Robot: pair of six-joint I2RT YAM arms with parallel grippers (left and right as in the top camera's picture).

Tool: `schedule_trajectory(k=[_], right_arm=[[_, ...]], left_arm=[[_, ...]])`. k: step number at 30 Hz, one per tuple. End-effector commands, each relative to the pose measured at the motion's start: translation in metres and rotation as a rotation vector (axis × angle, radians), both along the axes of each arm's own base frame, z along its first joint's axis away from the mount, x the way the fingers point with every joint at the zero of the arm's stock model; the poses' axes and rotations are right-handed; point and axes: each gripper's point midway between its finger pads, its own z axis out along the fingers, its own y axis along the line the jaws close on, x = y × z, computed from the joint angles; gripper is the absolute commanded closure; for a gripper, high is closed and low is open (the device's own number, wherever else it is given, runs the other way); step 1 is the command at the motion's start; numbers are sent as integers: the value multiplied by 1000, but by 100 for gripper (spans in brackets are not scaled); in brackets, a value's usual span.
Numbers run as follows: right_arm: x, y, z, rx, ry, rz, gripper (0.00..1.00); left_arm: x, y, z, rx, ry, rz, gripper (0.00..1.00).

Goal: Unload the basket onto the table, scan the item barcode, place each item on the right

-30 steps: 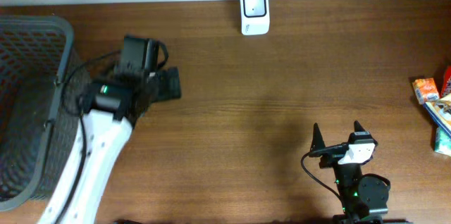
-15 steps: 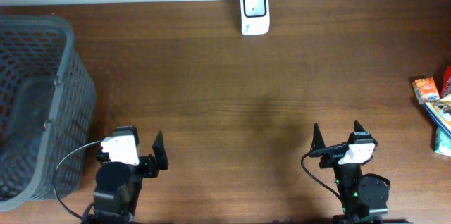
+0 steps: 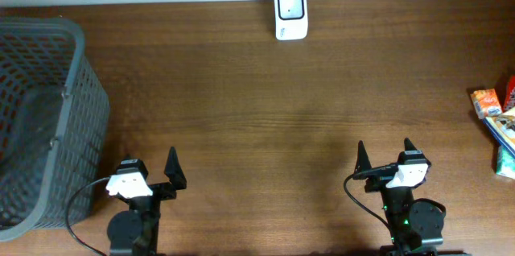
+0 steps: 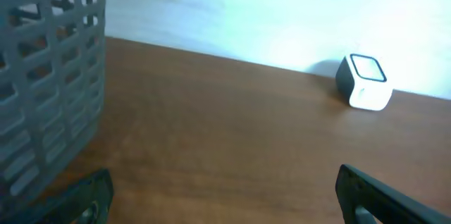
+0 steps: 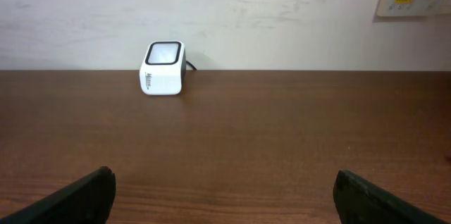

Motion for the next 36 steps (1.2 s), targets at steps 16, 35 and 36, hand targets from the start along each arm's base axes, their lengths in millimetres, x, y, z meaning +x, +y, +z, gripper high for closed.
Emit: schedule_trajectory(k=[16,35,36], right_arm=[[0,1,-3,3,5,-1,2],[0,1,-3,3,5,-1,1],[0,1,-3,3,5,-1,1]], left_arm=[[4,-11,-3,203,-45,-86,1],[4,-11,-4,186,-42,-82,1],[4,-11,-4,185,-42,-81,1]])
